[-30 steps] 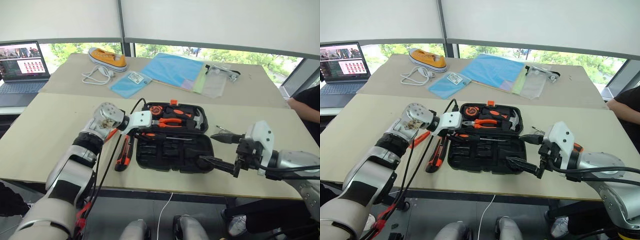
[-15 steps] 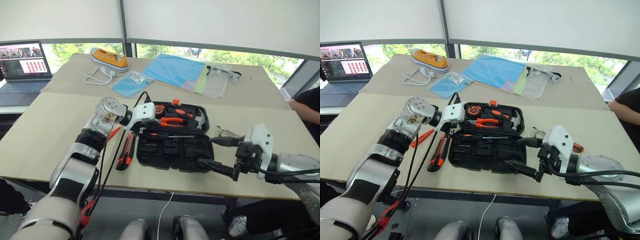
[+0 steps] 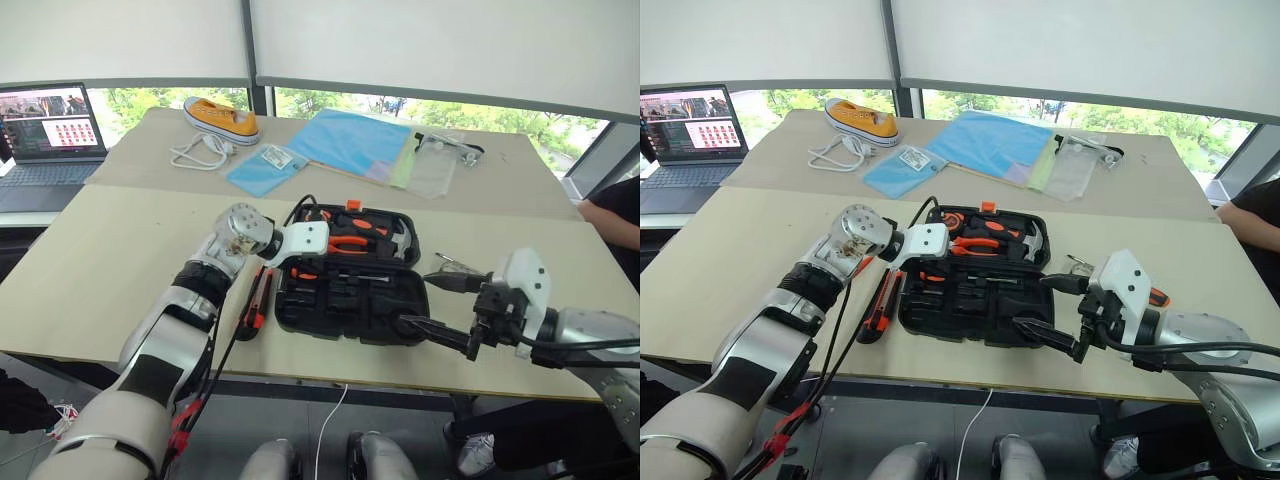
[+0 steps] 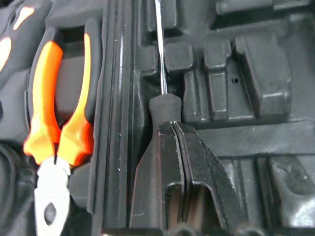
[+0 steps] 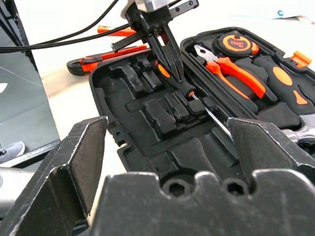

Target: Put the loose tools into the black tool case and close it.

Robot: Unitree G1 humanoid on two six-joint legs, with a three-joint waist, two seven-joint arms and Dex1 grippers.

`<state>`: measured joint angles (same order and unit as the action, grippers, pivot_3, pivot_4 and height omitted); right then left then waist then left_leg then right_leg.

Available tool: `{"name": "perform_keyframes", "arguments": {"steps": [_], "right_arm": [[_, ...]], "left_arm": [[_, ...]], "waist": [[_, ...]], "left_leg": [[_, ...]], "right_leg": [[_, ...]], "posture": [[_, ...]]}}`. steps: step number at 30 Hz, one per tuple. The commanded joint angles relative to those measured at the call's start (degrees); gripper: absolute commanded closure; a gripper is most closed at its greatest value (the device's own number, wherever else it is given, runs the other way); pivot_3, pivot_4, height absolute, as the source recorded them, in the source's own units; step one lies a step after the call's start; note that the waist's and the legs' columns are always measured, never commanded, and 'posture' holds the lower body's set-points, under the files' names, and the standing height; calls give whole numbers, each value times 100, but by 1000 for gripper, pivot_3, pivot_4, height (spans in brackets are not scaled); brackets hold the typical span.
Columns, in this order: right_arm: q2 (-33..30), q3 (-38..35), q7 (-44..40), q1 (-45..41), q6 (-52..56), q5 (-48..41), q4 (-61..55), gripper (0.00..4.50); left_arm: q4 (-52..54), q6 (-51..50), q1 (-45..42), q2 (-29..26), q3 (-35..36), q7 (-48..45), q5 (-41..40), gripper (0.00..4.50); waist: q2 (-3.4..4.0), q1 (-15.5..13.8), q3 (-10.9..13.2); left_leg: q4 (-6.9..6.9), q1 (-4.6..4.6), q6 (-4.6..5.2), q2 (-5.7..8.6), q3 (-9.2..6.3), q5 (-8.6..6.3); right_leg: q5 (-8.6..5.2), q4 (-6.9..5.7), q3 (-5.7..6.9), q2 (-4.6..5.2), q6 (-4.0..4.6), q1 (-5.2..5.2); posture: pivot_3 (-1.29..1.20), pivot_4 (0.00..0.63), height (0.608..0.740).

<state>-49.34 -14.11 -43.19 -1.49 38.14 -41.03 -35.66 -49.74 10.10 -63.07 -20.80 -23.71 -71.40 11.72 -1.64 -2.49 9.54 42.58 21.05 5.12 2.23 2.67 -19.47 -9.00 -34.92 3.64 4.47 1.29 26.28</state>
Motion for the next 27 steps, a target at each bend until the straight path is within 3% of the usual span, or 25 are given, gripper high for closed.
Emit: {"name": "perform_keyframes", "arguments": {"steps": [1,5,6,8,14,18,27], "right_arm": [[16,-451,117,238,-140,187,57,0],[-149,-950,140,760,-157,600,375,0],[-257,-1049,190,830,-136,810,638,0],[-532,-1086,346,818,-188,1333,1250,0],[-1107,-248,418,-133,-937,2562,3061,0],[-1155,819,150,-1255,-1587,3398,4222,0],[-823,2513,-866,-3326,-2113,4657,6457,0]], "left_arm": [[-348,-24,-95,60,3,384,208,4430],[259,-755,-92,-132,633,-421,-687,4430],[578,-1229,-54,-226,862,-703,-1036,4048],[1162,-1982,54,-440,1193,-1114,-1560,3738],[2900,-2870,752,-949,1509,-1646,-2410,1505],[3852,-3408,1156,-1176,1509,-1662,-2716,85],[5052,-4154,1605,-1436,1581,-1326,-3284,34]], "waist": [[3,-7,-2],[3,10,-1],[3,30,-1],[4,82,-1],[35,188,-12],[44,212,-5],[59,198,1]], "left_leg": [[13,2,4,-1,0,-3],[31,11,18,4,0,-11],[32,12,17,5,0,-10],[31,15,15,4,4,-9],[22,8,-3,3,5,1],[22,7,-15,3,6,8],[22,9,-19,6,6,11]], "right_leg": [[3,-2,-1,1,-5,-2],[17,2,-4,13,-29,-2],[17,1,-5,13,-29,-1],[17,-3,-9,9,-28,8],[11,-4,-13,0,-18,11],[10,-6,-16,-4,-16,11],[10,-4,-21,-5,-14,10]], "posture": [[0,150,718],[0,150,718],[0,150,718],[0,150,718],[0,150,718],[0,150,718],[0,150,718]]}}
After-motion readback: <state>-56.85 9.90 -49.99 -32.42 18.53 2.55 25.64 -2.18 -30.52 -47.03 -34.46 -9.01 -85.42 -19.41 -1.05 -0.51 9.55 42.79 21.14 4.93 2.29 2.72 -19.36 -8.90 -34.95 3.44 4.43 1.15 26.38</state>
